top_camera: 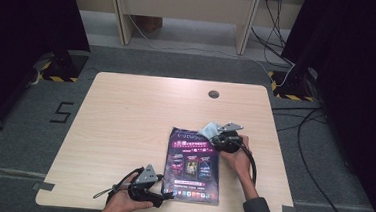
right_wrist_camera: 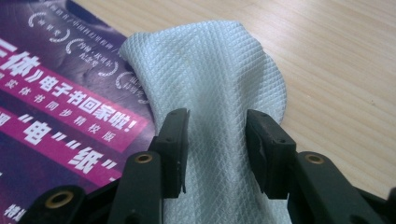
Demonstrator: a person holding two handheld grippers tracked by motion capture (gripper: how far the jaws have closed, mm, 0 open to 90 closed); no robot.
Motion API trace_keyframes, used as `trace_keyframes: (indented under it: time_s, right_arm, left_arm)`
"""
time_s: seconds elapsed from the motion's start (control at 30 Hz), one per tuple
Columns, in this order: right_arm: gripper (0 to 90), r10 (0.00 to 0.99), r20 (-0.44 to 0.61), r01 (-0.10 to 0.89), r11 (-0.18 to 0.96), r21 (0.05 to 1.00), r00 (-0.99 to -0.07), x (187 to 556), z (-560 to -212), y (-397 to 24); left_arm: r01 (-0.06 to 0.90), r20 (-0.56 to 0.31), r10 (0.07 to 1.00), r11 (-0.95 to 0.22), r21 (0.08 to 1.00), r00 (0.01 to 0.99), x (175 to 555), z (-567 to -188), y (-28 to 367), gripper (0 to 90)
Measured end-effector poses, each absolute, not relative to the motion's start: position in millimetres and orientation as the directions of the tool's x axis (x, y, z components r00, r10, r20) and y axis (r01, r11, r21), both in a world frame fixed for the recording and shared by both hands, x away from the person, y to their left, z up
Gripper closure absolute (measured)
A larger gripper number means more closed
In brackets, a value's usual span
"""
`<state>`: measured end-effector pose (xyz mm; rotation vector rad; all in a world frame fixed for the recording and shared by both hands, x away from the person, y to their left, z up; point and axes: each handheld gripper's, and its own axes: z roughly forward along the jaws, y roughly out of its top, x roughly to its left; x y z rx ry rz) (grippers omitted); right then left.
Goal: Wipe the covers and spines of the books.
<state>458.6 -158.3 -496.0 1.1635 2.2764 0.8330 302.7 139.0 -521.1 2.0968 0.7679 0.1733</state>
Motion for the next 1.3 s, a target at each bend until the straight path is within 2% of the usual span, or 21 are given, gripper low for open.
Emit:
trace_keyframes:
  time_s: [0.13, 0.33, 0.43, 0.6, 0.87, 1.07, 1.3]
  right_arm:
    - [59.2, 0.806, -0.102, 0.555, 0.487, 0.675, -0.583, 449.0, -494.7, -147.4]
    - [59.3, 0.703, -0.090, 0.484, 0.571, 0.663, -0.705, 420.7, -494.2, -113.2]
    - [59.3, 0.671, -0.104, 0.451, 0.596, 0.665, -0.734, 412.2, -494.7, -103.1]
    - [56.3, 0.677, -0.100, 0.461, 0.594, 0.659, -0.729, 414.0, -493.9, -108.5]
    - [55.9, 0.808, -0.113, 0.566, 0.497, 0.658, -0.578, 433.5, -492.6, -155.7]
    - [58.0, 0.801, -0.127, 0.561, 0.513, 0.650, -0.585, 430.5, -492.0, -151.0]
    - [57.5, 0.732, -0.097, 0.510, 0.557, 0.656, -0.674, 413.9, -493.2, -117.6]
  left_arm:
    - [0.459, -0.151, 0.582, -0.429, 0.778, 0.799, 302.5, -521.1, 139.0, 26.5]
    - [0.460, -0.152, 0.584, -0.425, 0.779, 0.797, 302.1, -521.3, 138.9, 26.4]
    - [0.459, -0.152, 0.582, -0.426, 0.779, 0.799, 302.4, -521.3, 138.9, 26.4]
    - [0.460, -0.153, 0.583, -0.426, 0.779, 0.798, 302.5, -521.3, 138.9, 26.3]
    - [0.461, -0.149, 0.590, -0.423, 0.780, 0.793, 301.7, -521.4, 138.4, 26.0]
    - [0.462, -0.135, 0.604, -0.427, 0.777, 0.786, 300.9, -521.2, 137.0, 24.4]
    - [0.479, -0.128, 0.631, -0.425, 0.768, 0.765, 299.4, -519.8, 133.5, 23.8]
